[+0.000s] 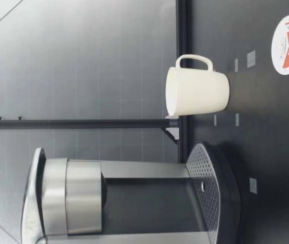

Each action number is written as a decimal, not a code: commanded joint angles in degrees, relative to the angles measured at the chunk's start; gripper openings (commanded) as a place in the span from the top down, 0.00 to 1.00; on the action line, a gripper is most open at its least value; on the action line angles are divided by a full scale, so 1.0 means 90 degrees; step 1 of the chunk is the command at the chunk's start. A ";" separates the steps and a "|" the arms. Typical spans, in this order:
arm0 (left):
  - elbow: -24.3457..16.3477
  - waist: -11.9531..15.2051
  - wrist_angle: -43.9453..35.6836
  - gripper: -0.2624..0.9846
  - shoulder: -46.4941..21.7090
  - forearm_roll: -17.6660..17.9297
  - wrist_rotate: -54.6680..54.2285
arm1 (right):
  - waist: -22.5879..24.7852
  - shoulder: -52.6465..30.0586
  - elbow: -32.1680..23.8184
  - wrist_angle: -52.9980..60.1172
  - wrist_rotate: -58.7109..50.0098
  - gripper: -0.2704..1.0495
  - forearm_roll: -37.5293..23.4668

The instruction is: Place the coffee capsule inside the capsule container, then place the cup onto the center of the cup tray.

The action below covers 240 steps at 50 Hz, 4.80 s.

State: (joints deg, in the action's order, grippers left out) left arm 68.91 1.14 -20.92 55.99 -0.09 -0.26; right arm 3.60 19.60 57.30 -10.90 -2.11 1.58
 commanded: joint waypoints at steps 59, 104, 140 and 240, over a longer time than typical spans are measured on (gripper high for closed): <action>-0.0049 0.0020 -0.0068 0.70 -0.0029 -0.0010 0.0010 | 0.0244 -0.2090 -0.0771 0.1426 0.0107 0.08 -0.0088; -0.0039 0.0020 -0.0068 0.70 -0.0029 -0.0010 -0.0020 | 0.0234 -0.2549 -0.1250 0.1191 0.0088 0.31 -0.0127; -0.1221 0.0195 0.1064 0.70 -0.2129 0.0615 -0.0068 | 0.0234 -0.1289 -0.0830 0.1826 -0.0215 0.34 0.0020; -0.4893 -0.1436 1.2549 0.70 -0.7031 -1.0381 -0.3525 | 0.0234 -0.0410 0.0117 0.2715 -0.0576 0.34 0.0049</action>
State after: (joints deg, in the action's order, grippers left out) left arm 25.22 -13.01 91.93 -9.58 -93.08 -31.73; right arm 5.45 15.21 58.89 12.92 -7.38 2.11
